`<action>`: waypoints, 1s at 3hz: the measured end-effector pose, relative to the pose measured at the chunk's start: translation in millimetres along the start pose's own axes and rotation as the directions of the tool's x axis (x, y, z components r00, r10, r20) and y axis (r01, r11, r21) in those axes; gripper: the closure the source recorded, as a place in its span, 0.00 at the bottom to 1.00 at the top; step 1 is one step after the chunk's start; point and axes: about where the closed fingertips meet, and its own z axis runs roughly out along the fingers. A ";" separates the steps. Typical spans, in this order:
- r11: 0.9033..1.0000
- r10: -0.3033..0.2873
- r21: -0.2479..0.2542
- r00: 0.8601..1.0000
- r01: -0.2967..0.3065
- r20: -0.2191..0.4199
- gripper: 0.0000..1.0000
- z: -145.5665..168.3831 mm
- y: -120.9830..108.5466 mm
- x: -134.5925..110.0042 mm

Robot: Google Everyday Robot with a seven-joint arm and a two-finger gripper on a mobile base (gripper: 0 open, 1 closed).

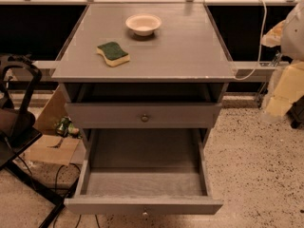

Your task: Place sponge into middle drawer

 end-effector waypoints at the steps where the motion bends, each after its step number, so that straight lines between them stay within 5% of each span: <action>1: 1.000 0.000 0.000 1.000 0.000 0.000 0.00 0.0 0.0 0.0; 2: 1.000 -0.029 0.013 0.996 0.028 0.084 0.00 17.6 -16.0 -10.0; 3: 0.999 -0.039 0.027 0.970 0.034 0.241 0.00 59.7 -56.2 -46.9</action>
Offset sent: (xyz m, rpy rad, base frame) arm 0.0702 0.0229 -0.0359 0.2207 -0.1050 0.1478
